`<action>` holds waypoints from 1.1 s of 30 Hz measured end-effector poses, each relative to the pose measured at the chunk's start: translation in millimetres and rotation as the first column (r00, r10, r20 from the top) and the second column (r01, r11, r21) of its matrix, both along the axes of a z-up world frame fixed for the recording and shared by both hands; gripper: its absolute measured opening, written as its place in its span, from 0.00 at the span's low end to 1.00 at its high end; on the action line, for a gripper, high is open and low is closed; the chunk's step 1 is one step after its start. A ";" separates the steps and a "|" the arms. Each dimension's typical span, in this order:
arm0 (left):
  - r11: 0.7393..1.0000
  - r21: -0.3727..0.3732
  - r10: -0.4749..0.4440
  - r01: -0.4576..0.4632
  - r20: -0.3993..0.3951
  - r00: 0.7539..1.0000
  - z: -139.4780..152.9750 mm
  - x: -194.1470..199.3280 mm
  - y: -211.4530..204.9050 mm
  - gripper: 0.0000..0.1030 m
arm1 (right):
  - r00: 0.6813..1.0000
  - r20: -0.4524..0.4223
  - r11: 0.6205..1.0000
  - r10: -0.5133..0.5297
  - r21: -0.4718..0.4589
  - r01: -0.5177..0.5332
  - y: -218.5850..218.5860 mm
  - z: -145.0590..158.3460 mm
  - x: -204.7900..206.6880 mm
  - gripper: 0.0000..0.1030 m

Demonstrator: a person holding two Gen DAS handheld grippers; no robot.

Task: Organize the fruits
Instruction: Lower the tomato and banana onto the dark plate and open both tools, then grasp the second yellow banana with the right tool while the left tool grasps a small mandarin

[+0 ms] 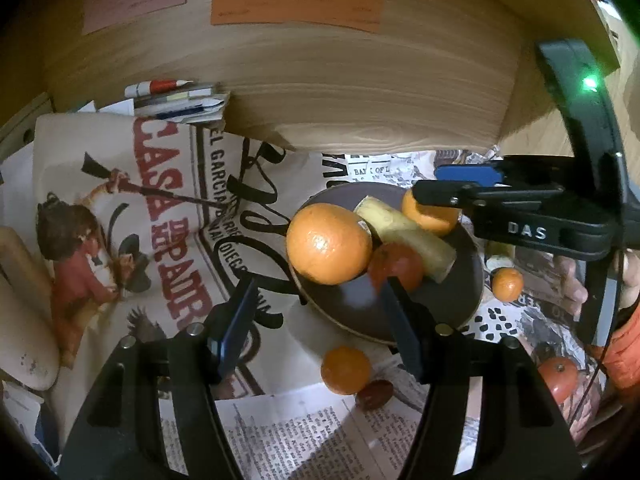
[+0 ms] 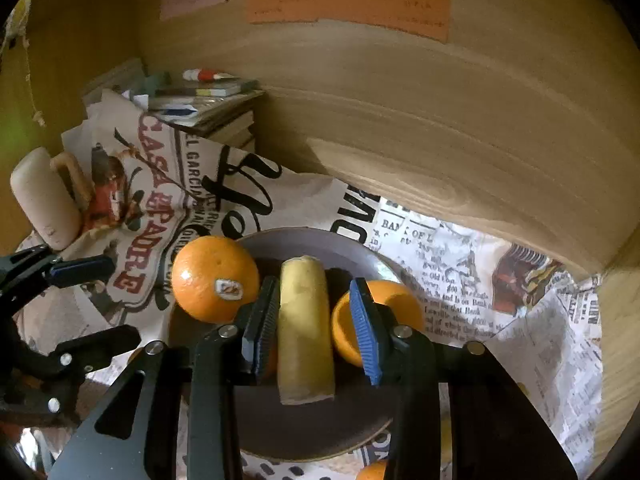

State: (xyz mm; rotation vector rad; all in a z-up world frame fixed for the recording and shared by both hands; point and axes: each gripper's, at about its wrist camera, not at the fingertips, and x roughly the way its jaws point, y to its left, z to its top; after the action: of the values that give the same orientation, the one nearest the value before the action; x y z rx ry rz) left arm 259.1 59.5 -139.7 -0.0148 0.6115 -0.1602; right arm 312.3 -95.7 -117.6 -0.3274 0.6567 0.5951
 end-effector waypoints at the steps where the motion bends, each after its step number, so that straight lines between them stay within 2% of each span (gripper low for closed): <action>1: 1.000 -0.002 0.002 -0.002 0.001 1.000 0.4 -0.6 0.9 0.62 | 1.000 0.008 1.000 0.000 -0.004 0.000 -0.8 0.9 -1.9 0.35; 3: 1.000 -0.007 0.004 -0.004 0.006 1.000 1.8 -2.4 2.0 0.62 | 1.000 0.021 1.000 -0.012 -0.006 0.012 -6.7 3.1 -7.0 0.40; 11: 1.000 0.001 0.008 -0.008 0.026 1.000 6.2 -12.0 -0.1 0.62 | 0.992 0.034 0.992 -0.122 0.035 0.121 -58.8 16.2 -16.0 0.41; 15: 1.000 0.005 0.012 -0.012 0.026 1.000 4.7 -15.8 -0.8 0.62 | 0.979 0.034 0.980 -0.199 0.032 0.198 -87.3 15.3 -16.7 0.47; 17: 1.000 0.005 0.012 -0.012 0.020 1.000 2.4 -17.1 -1.1 0.62 | 0.972 0.025 0.972 -0.234 0.023 0.233 -98.9 10.0 -15.3 0.50; 21: 1.000 0.017 0.016 -0.016 0.006 1.000 -3.6 -18.7 -3.2 0.62 | 0.955 -0.048 0.956 -0.293 0.011 0.294 -119.4 -12.4 -6.0 0.61; 26: 0.999 0.027 0.023 -0.023 -0.003 1.000 -9.3 -21.5 -4.6 0.62 | 0.934 -0.131 0.943 -0.332 -0.045 0.329 -125.2 -42.8 10.3 0.62; 28: 0.999 0.029 0.025 -0.025 -0.006 1.000 -11.7 -23.0 -4.6 0.62 | 0.931 -0.149 0.942 -0.334 -0.027 0.334 -127.6 -49.2 15.2 0.64; 33: 0.999 0.028 0.022 -0.021 -0.022 1.000 -20.6 -28.7 -3.5 0.66 | 0.920 -0.181 0.937 -0.349 -0.030 0.349 -125.7 -59.8 28.5 0.79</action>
State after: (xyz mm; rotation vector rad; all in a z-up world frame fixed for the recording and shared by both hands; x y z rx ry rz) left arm 230.5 56.0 -160.2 0.0038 0.6355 -0.1308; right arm 340.8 -221.4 -177.4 -0.1457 0.8700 0.2847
